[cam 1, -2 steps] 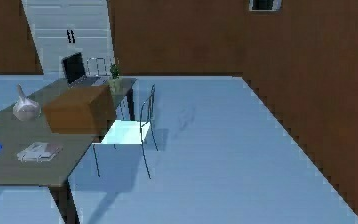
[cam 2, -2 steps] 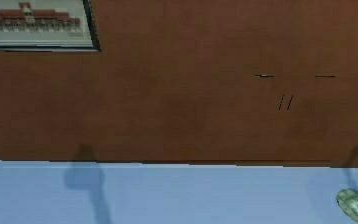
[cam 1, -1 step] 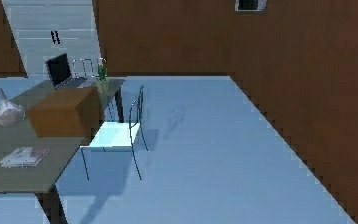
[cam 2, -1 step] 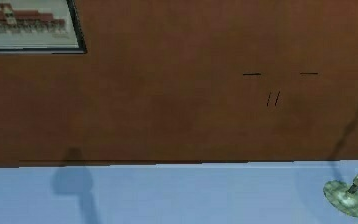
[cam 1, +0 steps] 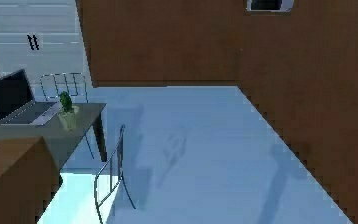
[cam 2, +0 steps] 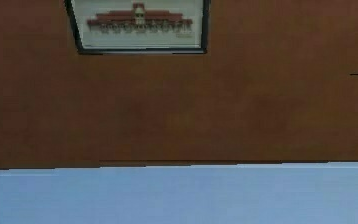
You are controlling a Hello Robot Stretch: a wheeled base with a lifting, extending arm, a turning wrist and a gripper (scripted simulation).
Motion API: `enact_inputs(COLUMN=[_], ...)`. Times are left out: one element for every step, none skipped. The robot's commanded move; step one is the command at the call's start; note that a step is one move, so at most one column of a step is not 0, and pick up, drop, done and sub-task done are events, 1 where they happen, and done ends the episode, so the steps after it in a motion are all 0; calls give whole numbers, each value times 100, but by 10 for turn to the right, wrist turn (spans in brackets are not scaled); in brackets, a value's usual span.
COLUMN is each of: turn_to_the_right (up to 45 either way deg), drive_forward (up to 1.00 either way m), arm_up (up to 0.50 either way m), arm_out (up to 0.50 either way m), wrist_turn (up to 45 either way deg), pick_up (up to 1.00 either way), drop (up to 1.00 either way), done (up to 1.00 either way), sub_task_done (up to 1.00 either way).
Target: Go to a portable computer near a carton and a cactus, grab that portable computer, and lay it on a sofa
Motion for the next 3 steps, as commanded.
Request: enact_inputs(turn_to_the_right=[420,0,-450], drive_forward=[0,60,0], arm_up=[0,0,0], arm_out=[0,0,0], wrist_turn=[0,0,0], pick_up=[0,0,0], drop=[0,0,0], done=[0,0,0], sub_task_done=[0,0,0])
